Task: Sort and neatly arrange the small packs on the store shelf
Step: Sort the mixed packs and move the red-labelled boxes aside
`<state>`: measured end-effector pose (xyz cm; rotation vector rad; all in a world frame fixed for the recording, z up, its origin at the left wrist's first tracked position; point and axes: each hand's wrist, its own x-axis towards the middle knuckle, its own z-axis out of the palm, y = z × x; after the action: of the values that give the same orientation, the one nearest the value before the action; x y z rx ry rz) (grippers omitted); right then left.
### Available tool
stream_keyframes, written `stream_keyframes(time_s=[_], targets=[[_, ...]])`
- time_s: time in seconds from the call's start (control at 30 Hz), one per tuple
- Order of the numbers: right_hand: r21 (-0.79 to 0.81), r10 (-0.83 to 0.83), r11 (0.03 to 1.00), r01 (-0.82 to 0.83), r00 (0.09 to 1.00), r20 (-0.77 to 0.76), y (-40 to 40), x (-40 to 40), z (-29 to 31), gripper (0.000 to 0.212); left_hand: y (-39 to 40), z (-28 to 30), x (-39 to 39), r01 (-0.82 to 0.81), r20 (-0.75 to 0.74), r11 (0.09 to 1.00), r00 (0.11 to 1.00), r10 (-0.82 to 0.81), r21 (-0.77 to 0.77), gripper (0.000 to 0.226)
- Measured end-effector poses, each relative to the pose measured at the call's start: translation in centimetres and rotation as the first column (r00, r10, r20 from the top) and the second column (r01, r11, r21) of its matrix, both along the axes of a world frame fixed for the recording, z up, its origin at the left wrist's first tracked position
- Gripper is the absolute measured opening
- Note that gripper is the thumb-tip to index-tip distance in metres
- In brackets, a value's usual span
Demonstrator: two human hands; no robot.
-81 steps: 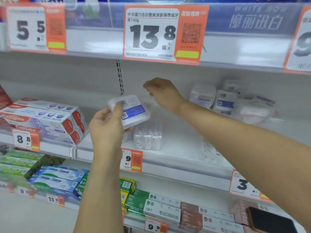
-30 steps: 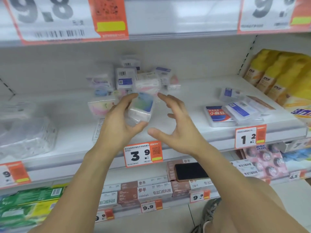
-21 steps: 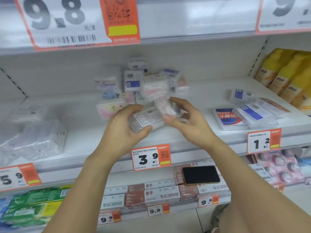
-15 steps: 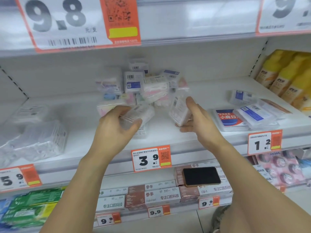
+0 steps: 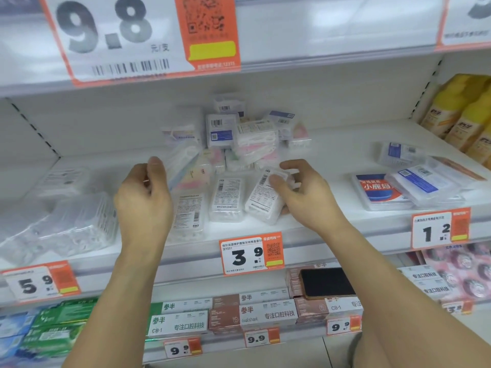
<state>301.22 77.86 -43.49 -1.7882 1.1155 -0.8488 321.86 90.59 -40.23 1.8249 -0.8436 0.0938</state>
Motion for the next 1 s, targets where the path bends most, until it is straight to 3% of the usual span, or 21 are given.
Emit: stream_keyframes(time_s=[0.13, 0.23, 0.37, 0.47, 0.53, 0.63, 0.7, 0.8, 0.87, 0.93, 1.0], targets=[[-0.147, 0.026, 0.988, -0.051, 0.986, -0.164, 0.5, 0.9, 0.1, 0.047, 0.1, -1.1, 0.4, 0.136, 0.019, 0.964, 0.989, -0.144, 0.230, 0.021], [-0.286, -0.024, 0.957, -0.043, 0.973, -0.229, 1.0, 1.6, 0.4, 0.042, 0.5, -1.9, 0.5, 0.228, 0.113, 0.897, 0.950, -0.290, 0.379, 0.033], [-0.358, -0.065, 0.933, 0.033, 0.995, -0.077, 0.8, 2.8, 1.0, 0.036, 1.0, -1.9, 1.1, 0.326, 0.093, 0.861, 0.916, -0.389, 0.391, 0.045], [-0.432, -0.097, 0.900, 0.055, 0.992, -0.075, -1.3, 4.5, 2.1, 0.041, 1.0, -1.6, 1.3, 0.319, 0.069, 0.873, 0.927, -0.368, 0.368, 0.039], [-0.447, -0.112, 0.895, -0.001, 0.968, -0.225, -4.0, 6.1, 2.9, 0.057, 0.5, -1.3, 1.5, 0.286, 0.038, 0.907, 0.949, -0.312, 0.310, 0.039], [-0.326, -0.077, 0.937, -0.122, 0.840, -0.537, -7.5, 8.2, 3.6, 0.090, -0.9, -0.8, 2.4, 0.262, 0.002, 0.933, 0.963, -0.271, 0.248, 0.040], [-0.318, -0.073, 0.935, -0.157, 0.793, -0.605, -8.6, 8.9, 3.2, 0.093, -2.0, -0.7, 3.0, 0.284, -0.013, 0.913, 0.956, -0.293, 0.294, 0.047], [-0.423, -0.041, 0.891, -0.167, 0.897, -0.440, -8.3, 8.8, 2.9, 0.075, -3.1, -0.8, 3.3, 0.284, 0.012, 0.848, 0.946, -0.323, 0.448, 0.049], [-0.383, -0.009, 0.920, -0.087, 0.970, -0.243, -7.1, 7.7, 3.5, 0.049, -3.4, -0.8, 3.1, 0.268, 0.055, 0.824, 0.939, -0.339, 0.499, 0.040], [-0.163, 0.045, 0.986, -0.044, 0.999, 0.005, -6.1, 6.2, 4.1, 0.023, -3.5, -0.9, 3.0, 0.263, 0.076, 0.822, 0.935, -0.346, 0.505, 0.037], [0.181, 0.095, 0.974, -0.137, 0.970, 0.226, -5.0, 5.1, 4.9, 0.032, -3.4, -0.9, 3.1, 0.256, 0.073, 0.829, 0.940, -0.334, 0.497, 0.043]])
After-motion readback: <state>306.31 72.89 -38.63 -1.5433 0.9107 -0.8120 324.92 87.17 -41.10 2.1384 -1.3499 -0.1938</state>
